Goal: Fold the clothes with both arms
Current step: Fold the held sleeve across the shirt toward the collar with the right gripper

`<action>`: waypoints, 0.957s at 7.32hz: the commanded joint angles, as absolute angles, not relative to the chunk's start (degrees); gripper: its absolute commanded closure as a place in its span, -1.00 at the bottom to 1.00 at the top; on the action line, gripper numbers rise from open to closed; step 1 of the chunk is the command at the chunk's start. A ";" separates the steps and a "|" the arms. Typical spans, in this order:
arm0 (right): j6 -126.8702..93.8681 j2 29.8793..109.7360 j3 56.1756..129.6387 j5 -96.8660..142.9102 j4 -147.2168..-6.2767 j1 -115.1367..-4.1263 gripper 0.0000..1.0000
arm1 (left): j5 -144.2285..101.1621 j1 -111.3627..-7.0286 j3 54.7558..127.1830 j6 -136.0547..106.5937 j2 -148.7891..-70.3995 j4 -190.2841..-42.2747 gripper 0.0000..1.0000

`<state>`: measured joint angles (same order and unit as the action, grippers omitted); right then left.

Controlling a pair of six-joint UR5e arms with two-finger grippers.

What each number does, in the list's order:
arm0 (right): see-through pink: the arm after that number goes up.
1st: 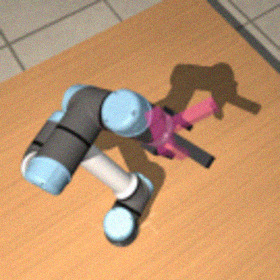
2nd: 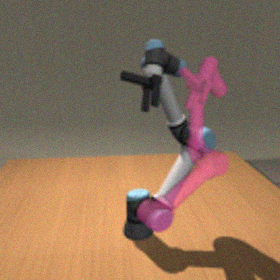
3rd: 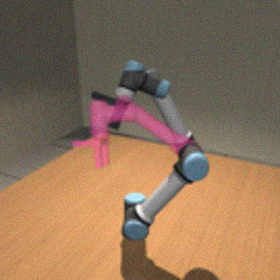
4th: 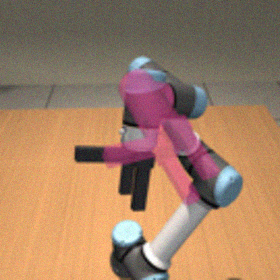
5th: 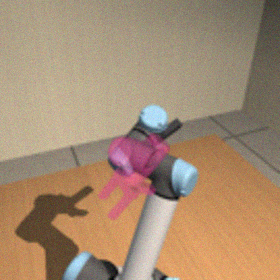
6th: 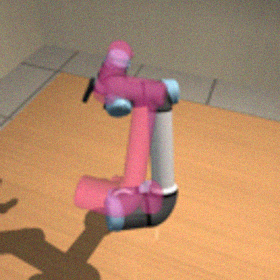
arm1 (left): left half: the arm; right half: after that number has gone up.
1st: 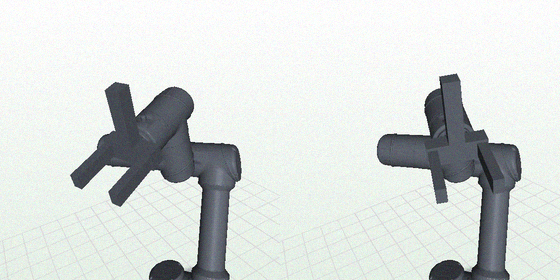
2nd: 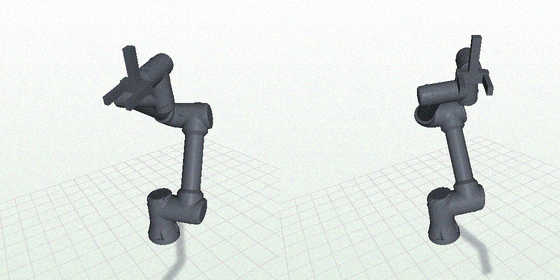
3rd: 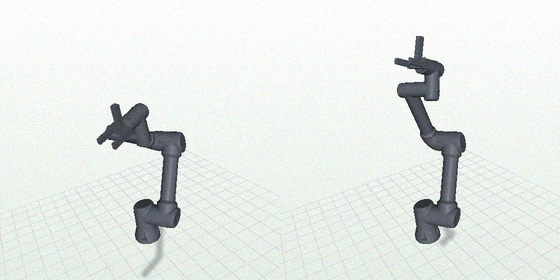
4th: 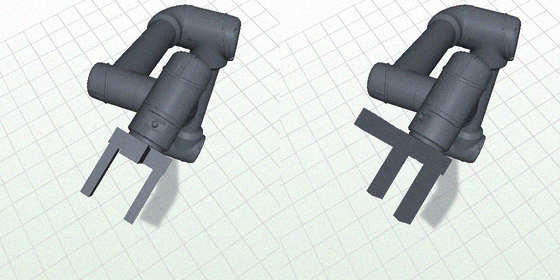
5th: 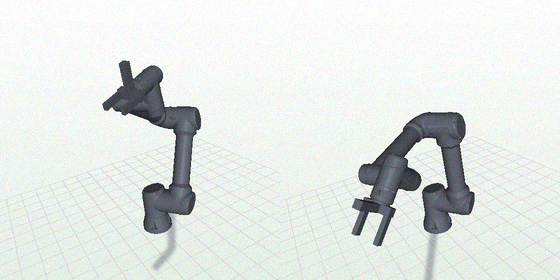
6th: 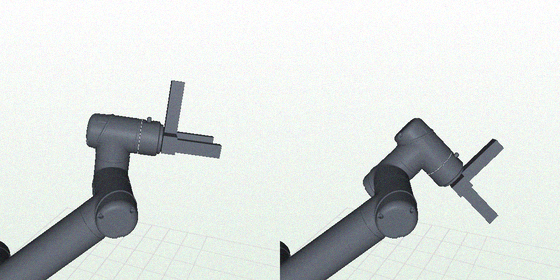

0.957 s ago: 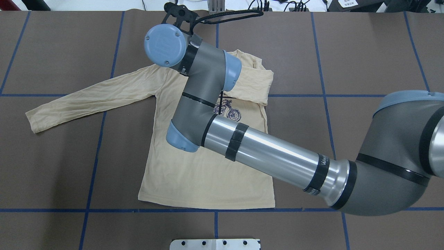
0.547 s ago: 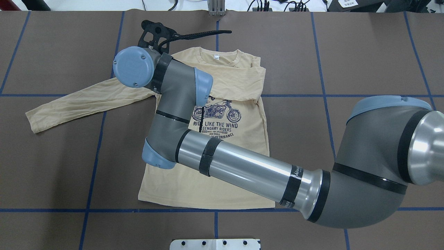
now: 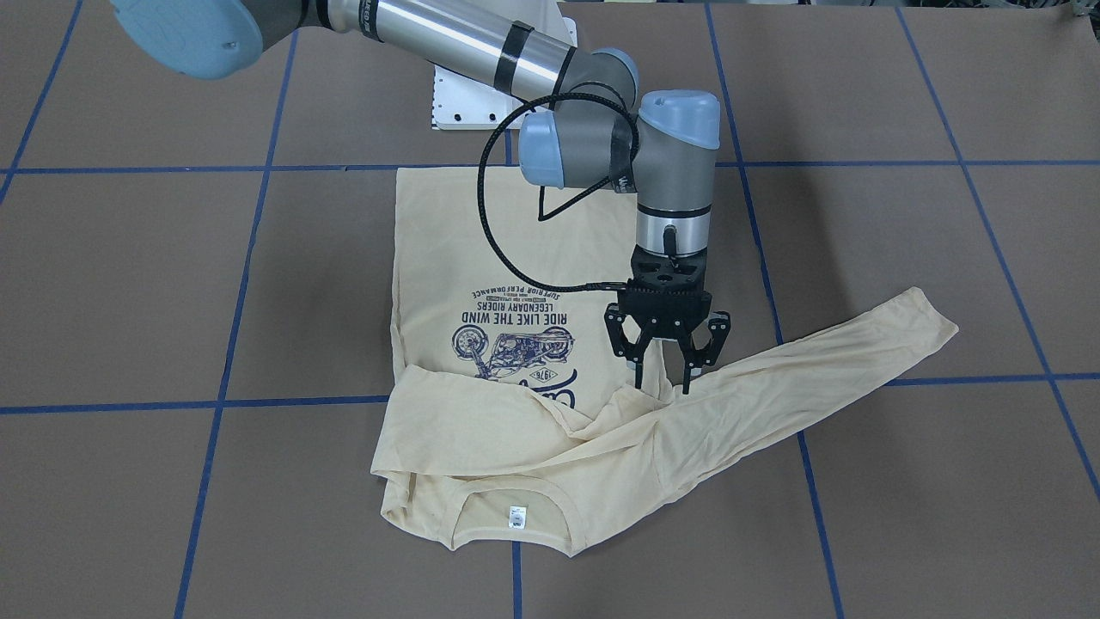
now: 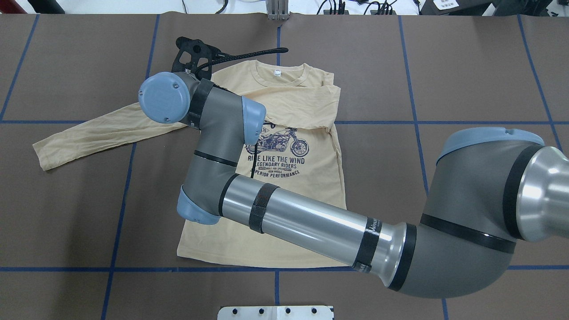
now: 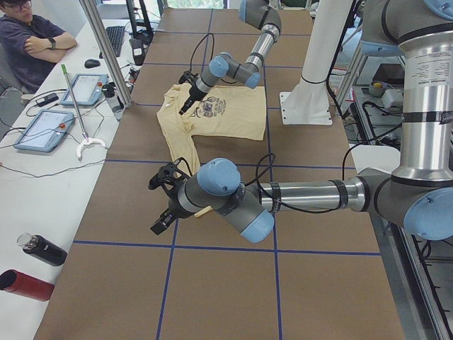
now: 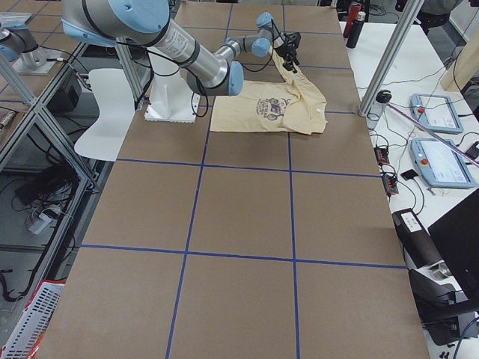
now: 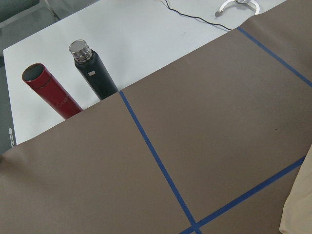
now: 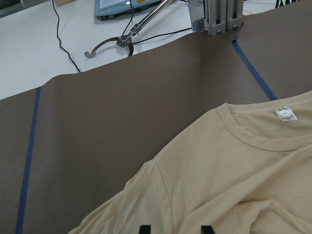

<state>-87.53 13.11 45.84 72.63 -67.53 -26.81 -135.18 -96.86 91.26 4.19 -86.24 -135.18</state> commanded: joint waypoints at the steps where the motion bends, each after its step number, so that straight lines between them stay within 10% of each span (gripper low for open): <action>1: -84.05 12.65 49.45 76.69 -75.44 -29.51 -1.00 | -135.18 -96.77 91.49 4.22 -86.83 -135.26 -0.99; 7: -52.72 48.09 99.86 105.87 -98.16 -49.44 -1.00 | -126.72 -81.87 90.97 -22.75 -83.61 -152.52 -1.00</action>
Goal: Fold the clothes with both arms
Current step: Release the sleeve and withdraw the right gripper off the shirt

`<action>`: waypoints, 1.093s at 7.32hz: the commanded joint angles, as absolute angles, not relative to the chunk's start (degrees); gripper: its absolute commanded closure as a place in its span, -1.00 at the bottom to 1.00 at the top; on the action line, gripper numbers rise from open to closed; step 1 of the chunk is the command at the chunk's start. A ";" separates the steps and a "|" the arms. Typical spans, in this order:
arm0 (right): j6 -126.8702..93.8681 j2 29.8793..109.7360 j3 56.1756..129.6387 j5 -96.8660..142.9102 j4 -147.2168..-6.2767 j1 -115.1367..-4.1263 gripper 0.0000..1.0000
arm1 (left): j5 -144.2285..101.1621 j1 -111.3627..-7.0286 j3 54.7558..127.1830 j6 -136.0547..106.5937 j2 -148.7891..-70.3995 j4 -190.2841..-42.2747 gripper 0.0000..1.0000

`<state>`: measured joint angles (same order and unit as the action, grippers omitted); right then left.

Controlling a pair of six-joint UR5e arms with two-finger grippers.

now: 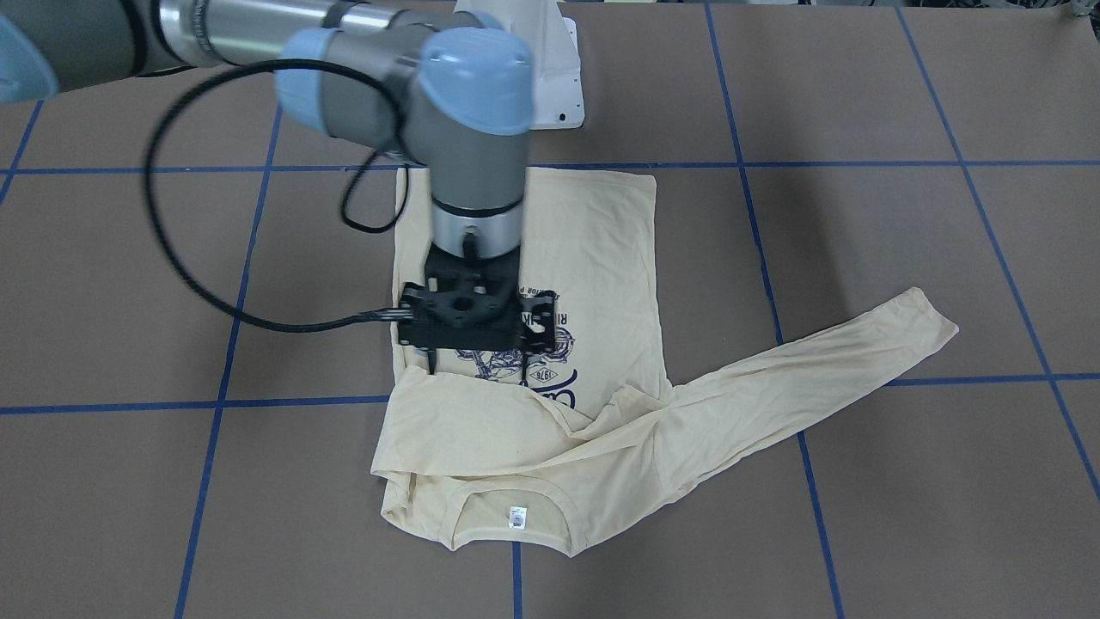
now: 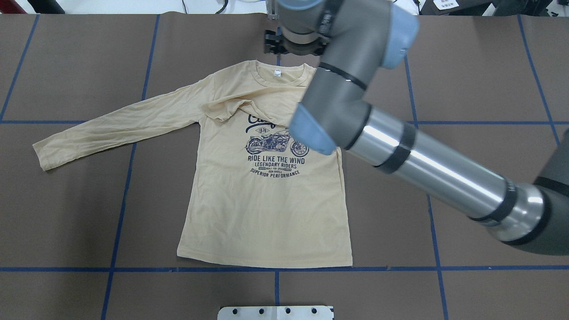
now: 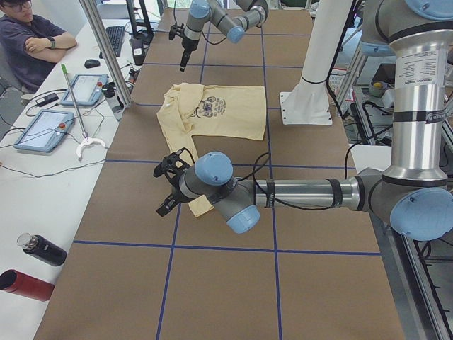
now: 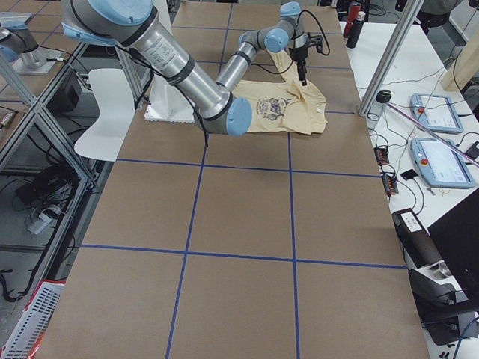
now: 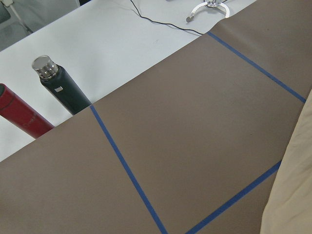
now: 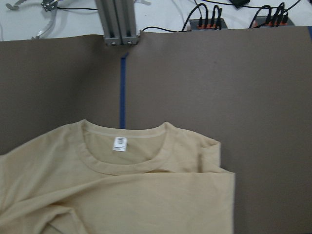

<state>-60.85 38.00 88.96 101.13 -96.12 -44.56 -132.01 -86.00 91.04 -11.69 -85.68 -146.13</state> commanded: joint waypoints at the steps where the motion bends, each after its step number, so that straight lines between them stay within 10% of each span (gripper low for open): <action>1: -46.56 54.17 104.89 109.82 -98.09 -53.40 -1.00 | -120.91 -77.04 90.97 -27.20 -82.54 -153.80 -1.00; 6: -24.46 78.28 117.67 122.95 -97.03 -67.48 -1.00 | -109.00 -63.39 82.55 -39.97 -84.81 -157.04 -0.92; 8: -23.29 81.03 117.69 123.49 -93.80 -68.38 -1.00 | -108.28 -61.01 77.45 -41.75 -88.84 -158.20 -0.49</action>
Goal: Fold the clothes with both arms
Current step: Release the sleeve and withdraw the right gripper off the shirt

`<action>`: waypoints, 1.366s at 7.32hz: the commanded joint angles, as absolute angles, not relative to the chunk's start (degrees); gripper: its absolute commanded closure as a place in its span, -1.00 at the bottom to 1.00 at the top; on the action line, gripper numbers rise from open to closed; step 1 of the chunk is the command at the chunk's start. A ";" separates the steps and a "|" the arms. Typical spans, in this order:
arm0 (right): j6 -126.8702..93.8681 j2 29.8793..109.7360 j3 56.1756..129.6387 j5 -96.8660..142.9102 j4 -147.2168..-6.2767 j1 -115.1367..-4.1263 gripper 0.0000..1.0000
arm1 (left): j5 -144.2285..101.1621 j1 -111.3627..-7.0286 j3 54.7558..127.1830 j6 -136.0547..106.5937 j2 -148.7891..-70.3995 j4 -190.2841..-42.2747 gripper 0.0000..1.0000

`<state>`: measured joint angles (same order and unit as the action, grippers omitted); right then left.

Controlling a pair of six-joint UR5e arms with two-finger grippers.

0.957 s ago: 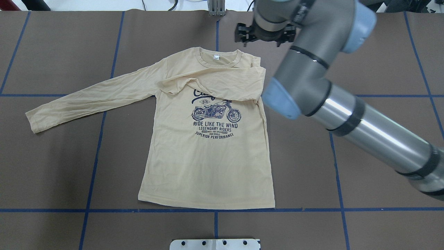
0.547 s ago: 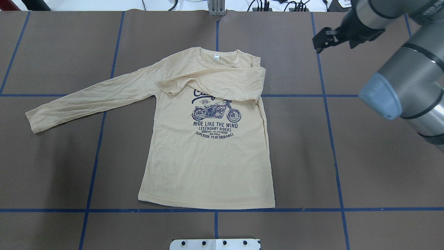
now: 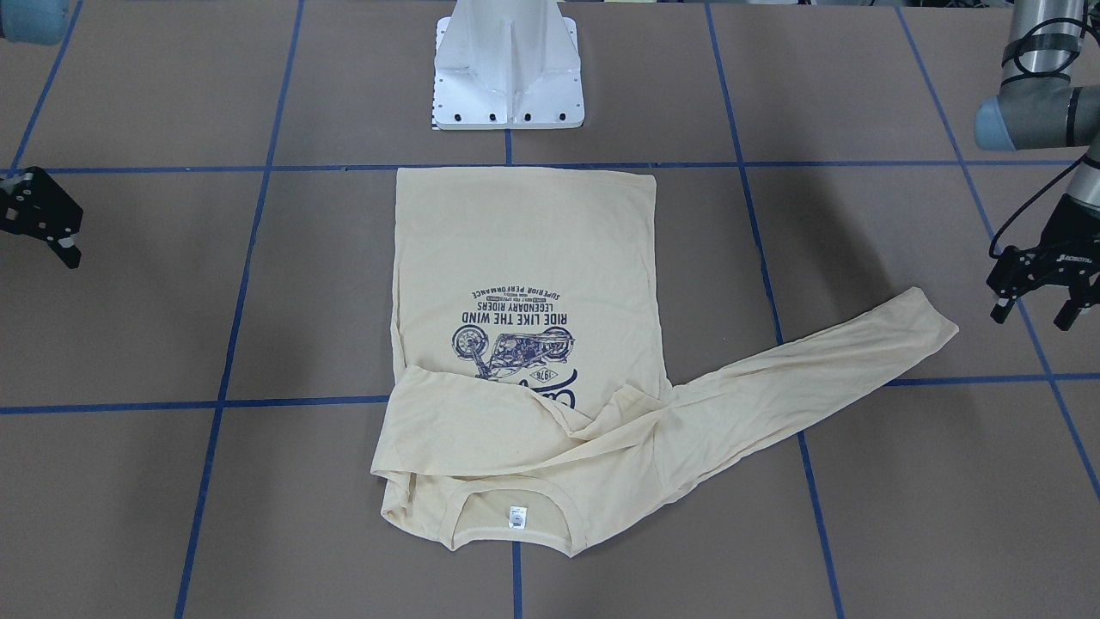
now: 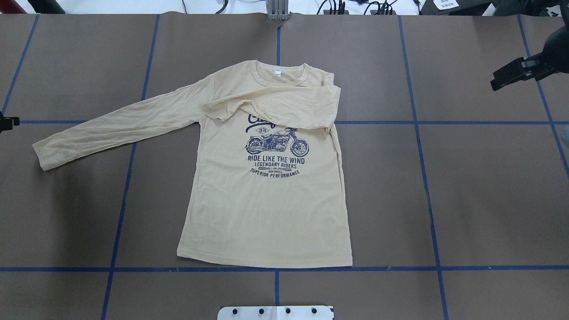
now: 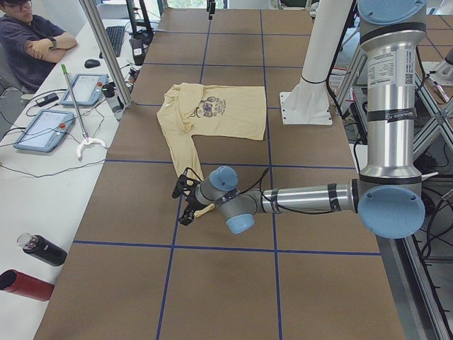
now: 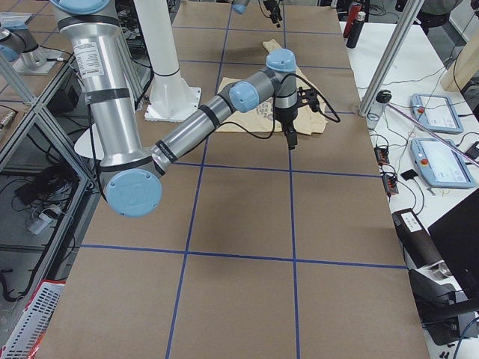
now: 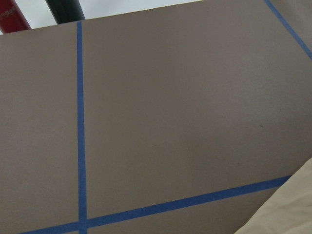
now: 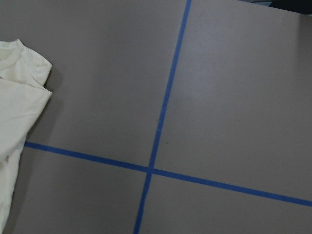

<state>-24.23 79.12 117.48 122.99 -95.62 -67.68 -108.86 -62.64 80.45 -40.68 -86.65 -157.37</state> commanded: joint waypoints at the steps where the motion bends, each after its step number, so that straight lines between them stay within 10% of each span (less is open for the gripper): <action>1: -23.29 81.04 117.69 123.40 -93.78 -68.38 -1.00 | -108.28 -59.78 76.47 -41.75 -89.21 -158.64 -0.25; 10: -23.82 80.33 117.51 123.05 -93.60 -68.38 -1.00 | -108.81 -55.64 76.03 -41.83 -87.02 -161.88 -0.13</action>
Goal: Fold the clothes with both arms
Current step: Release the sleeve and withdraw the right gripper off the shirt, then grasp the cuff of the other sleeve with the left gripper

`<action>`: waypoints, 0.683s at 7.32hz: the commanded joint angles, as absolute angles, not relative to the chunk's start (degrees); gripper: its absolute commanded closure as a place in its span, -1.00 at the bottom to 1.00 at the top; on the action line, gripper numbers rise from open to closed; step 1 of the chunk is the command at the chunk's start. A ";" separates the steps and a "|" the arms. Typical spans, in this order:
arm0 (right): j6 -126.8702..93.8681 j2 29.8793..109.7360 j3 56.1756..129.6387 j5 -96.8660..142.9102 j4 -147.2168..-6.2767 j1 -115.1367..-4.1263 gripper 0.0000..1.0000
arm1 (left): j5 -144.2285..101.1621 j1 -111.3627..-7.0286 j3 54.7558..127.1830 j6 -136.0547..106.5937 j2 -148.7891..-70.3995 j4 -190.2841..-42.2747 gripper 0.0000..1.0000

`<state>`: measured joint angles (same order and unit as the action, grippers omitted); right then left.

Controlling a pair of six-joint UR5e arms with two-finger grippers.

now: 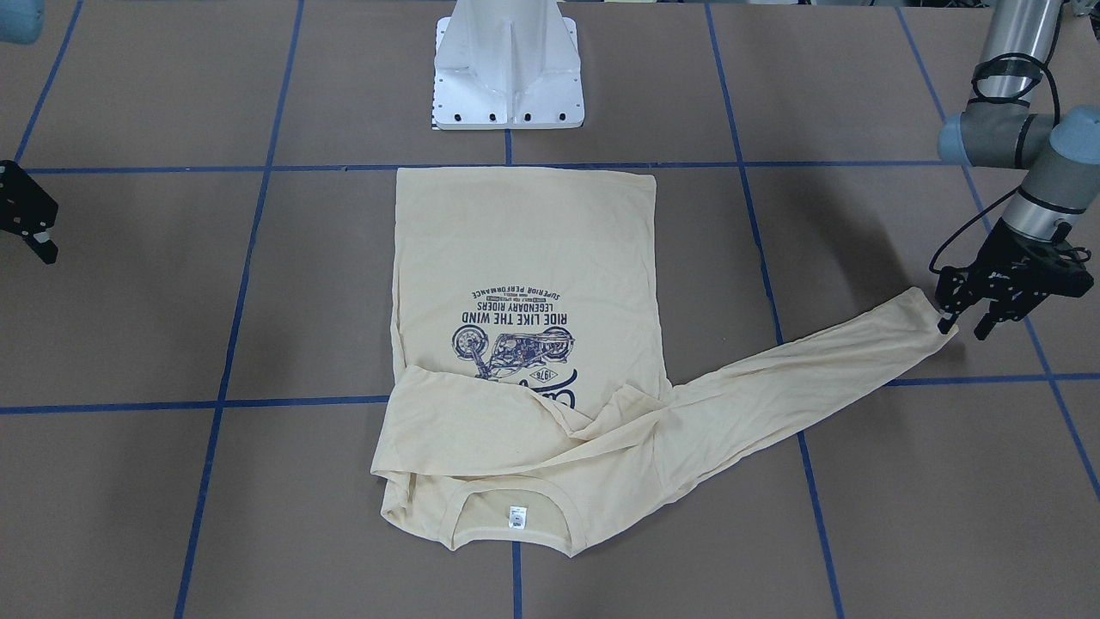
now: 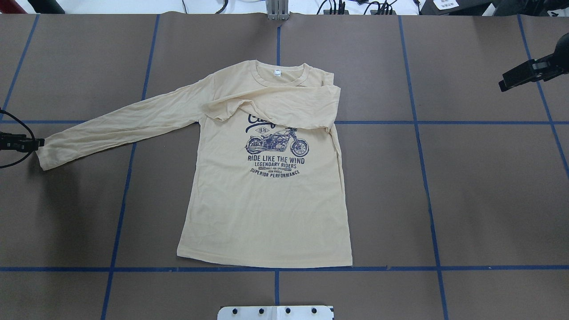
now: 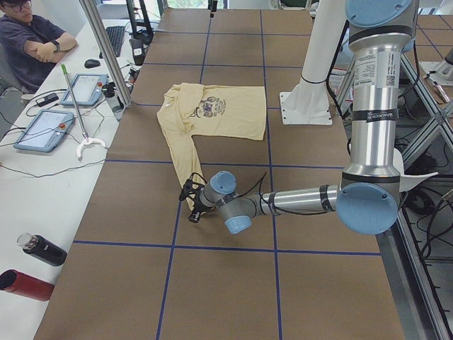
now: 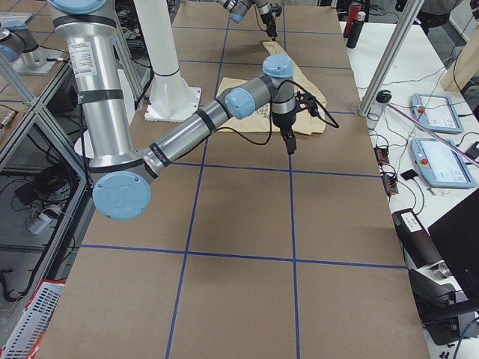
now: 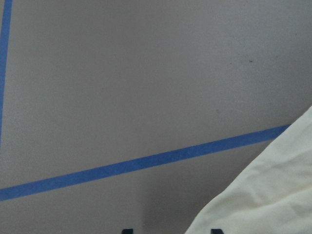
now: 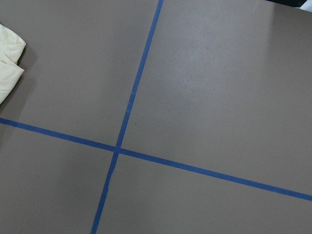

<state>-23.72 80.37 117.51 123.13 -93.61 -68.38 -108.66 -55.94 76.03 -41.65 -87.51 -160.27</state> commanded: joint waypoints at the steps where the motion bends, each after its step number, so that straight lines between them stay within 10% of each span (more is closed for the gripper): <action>1: -23.82 80.25 117.51 123.05 -93.60 -68.38 -1.00 | -108.81 -55.11 76.03 -41.84 -86.92 -161.89 -0.13; 5: -23.82 80.16 117.51 123.05 -93.60 -68.38 -1.00 | -108.72 -54.32 75.94 -41.93 -87.01 -161.81 -0.01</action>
